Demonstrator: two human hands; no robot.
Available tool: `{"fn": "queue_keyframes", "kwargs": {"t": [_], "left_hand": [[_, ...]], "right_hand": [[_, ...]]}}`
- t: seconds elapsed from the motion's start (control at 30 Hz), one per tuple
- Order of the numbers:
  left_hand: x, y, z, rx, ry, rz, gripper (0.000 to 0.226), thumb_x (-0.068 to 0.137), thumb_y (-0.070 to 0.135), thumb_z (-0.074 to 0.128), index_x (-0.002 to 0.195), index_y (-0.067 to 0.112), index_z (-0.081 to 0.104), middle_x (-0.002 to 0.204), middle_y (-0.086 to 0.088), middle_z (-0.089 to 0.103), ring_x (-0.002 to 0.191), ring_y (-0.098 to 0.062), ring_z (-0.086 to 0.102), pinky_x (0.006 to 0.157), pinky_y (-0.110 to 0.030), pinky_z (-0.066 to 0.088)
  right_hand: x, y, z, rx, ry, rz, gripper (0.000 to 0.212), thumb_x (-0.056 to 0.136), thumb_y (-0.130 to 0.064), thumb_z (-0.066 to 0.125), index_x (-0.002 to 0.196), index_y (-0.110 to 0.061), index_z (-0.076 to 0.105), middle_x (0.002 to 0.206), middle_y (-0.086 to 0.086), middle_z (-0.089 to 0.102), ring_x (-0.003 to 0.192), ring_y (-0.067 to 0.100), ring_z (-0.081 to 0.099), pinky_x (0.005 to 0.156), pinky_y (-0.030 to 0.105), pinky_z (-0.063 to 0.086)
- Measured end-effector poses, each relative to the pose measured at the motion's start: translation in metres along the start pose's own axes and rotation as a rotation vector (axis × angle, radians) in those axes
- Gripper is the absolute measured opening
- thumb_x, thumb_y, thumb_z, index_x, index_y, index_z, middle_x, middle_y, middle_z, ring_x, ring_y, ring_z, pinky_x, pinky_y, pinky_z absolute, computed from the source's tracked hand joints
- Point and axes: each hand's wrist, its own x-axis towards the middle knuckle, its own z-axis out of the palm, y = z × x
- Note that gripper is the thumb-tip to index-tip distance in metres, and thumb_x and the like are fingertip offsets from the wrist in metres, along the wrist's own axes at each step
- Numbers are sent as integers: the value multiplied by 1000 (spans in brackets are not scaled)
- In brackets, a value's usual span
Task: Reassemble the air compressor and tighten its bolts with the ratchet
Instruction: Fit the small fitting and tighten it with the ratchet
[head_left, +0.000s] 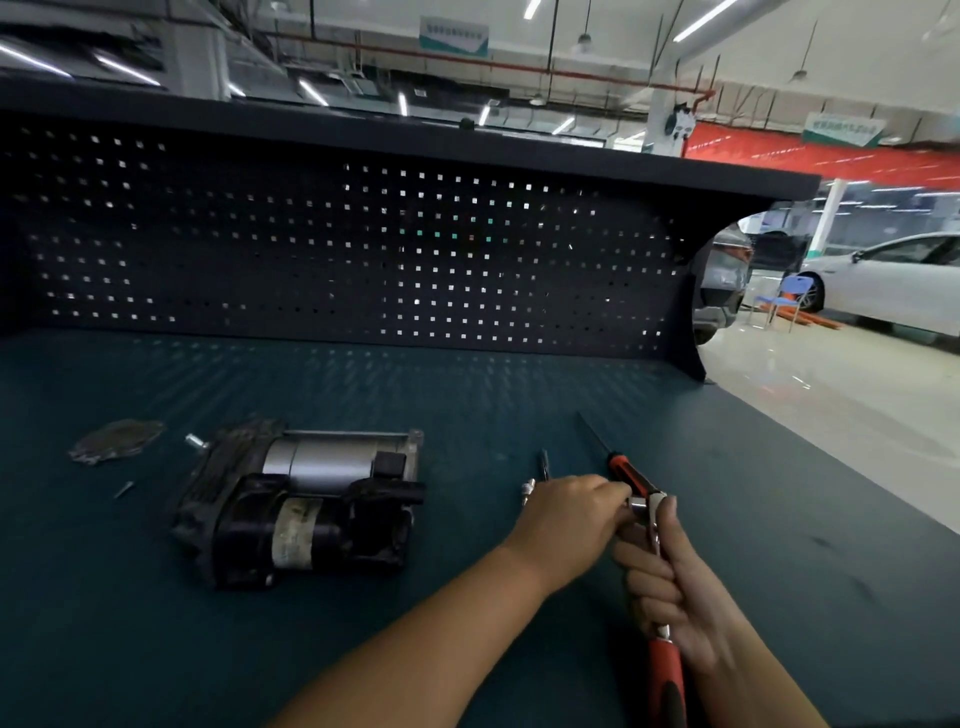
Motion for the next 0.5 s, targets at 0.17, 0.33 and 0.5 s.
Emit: {"fn": "queue_keyframes", "kwargs": {"t": [0.17,0.33,0.5], "left_hand": [[-6,7,-10,-175,-71,-275,34,95,29,51,126,15,52,119,-7,60,109,-23,55,86,-29,38],[-36,1,-64,-815,-63,-490,31,99,11,31,111,22,57,70,9,46,55,-7,38,51,-21,30],[-71,-16,-135,-907,158,-466,31,100,0,34,103,18,59,65,11,62,49,0,43,44,-13,35]], "right_hand": [[3,0,4,86,-29,44,58,25,-27,100,65,-5,64,50,-8,13,33,2,8,23,12,11],[4,-4,-2,159,-66,44,73,33,-16,100,95,6,67,55,-7,14,36,3,11,33,11,0],[12,1,3,22,51,-2,70,32,-11,98,81,-8,48,58,-4,29,43,1,19,26,10,13]]}}
